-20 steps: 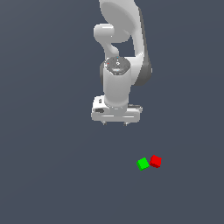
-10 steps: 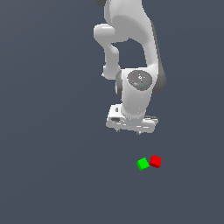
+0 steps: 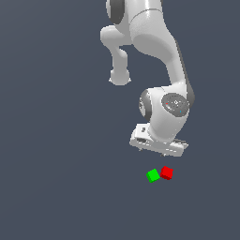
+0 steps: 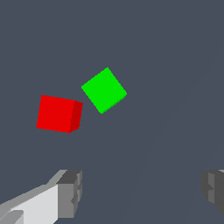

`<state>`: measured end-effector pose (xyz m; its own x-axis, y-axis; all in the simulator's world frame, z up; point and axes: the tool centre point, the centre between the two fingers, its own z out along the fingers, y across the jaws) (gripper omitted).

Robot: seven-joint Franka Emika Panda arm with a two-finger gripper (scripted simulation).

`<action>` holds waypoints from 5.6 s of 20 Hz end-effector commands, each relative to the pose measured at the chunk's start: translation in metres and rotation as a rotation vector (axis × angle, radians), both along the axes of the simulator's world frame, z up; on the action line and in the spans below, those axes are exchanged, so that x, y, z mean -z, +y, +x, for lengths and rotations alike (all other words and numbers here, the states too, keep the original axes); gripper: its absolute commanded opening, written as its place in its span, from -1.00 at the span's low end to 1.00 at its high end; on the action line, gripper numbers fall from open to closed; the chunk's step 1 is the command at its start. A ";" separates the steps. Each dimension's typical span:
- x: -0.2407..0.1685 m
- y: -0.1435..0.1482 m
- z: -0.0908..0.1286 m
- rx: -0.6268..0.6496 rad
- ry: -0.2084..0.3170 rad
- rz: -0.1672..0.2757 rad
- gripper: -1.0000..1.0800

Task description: Stack the red cube on top of the green cube.

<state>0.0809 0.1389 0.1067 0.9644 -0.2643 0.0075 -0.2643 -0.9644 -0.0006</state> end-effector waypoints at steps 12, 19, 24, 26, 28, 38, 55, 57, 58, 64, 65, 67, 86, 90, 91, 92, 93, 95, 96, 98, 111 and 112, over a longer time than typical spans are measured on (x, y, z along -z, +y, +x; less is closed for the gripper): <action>0.025 0.050 0.041 0.104 0.005 0.001 0.92; 0.032 0.064 0.055 0.135 0.006 0.002 0.92; 0.035 0.069 0.061 0.147 0.007 0.002 0.92; 0.035 0.070 0.062 0.149 0.007 0.002 0.92; 0.036 0.071 0.063 0.151 0.007 0.002 0.92; 0.041 0.072 0.064 0.153 0.007 0.002 0.92; 0.087 0.073 0.066 0.156 0.007 0.002 -1.00; 0.087 0.073 0.066 0.156 0.007 0.002 -1.00; 0.087 0.073 0.066 0.156 0.007 0.002 -1.00; 0.087 0.073 0.066 0.156 0.007 0.002 -1.00; 0.087 0.073 0.066 0.156 0.008 0.002 -1.00; 0.086 0.073 0.066 0.156 0.008 0.002 -1.00; -0.003 0.073 0.065 0.156 0.008 0.002 -1.00; -0.013 0.073 0.066 0.156 0.008 0.002 -1.00; -0.013 0.073 0.066 0.156 0.008 0.002 -1.00; -0.012 0.073 0.066 0.156 0.006 0.002 -1.00; -0.012 0.073 0.066 0.156 0.006 0.002 -1.00; -0.009 0.070 0.066 0.156 0.006 0.002 -1.00; -0.007 0.067 0.067 0.156 0.006 0.002 -1.00; 0.000 0.059 0.068 0.156 0.006 0.002 -1.00; 0.045 0.010 0.077 0.156 0.007 0.002 -1.00; 0.046 0.009 0.078 0.156 0.007 0.002 -1.00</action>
